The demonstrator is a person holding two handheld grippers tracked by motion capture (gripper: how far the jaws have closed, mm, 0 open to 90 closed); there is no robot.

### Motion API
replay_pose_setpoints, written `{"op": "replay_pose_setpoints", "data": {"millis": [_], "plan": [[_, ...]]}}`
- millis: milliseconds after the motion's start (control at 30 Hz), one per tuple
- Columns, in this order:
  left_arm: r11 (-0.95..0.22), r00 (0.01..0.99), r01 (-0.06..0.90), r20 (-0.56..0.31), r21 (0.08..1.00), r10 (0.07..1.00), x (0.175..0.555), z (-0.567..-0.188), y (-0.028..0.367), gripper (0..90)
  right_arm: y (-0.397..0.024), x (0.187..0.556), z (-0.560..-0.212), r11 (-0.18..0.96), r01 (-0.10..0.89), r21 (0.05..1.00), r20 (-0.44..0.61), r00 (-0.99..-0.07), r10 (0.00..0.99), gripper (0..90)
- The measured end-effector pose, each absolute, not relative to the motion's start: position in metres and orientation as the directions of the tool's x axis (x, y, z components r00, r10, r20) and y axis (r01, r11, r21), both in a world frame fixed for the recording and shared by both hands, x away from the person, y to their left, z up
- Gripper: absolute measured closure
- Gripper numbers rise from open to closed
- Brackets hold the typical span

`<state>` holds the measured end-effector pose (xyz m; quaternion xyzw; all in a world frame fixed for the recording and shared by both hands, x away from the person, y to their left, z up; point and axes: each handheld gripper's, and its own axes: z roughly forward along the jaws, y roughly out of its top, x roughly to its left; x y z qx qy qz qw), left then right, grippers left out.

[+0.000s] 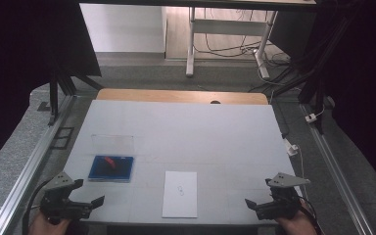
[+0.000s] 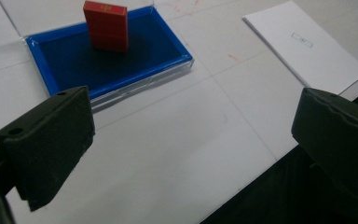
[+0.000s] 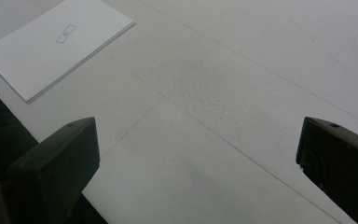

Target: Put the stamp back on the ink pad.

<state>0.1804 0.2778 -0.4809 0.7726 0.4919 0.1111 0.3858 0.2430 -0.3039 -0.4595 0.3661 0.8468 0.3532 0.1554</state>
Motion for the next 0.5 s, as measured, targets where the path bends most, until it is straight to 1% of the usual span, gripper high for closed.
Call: {"op": "replay_pose_setpoints", "data": {"millis": [500], "plan": [[-0.231,0.460,0.712,-0.191,0.663,0.867,0.1758,-0.4835,0.2799,0.0,-0.3028,0.2429,-0.4598,0.484,0.511,0.710,-0.007,-0.683,0.731,0.0]]}}
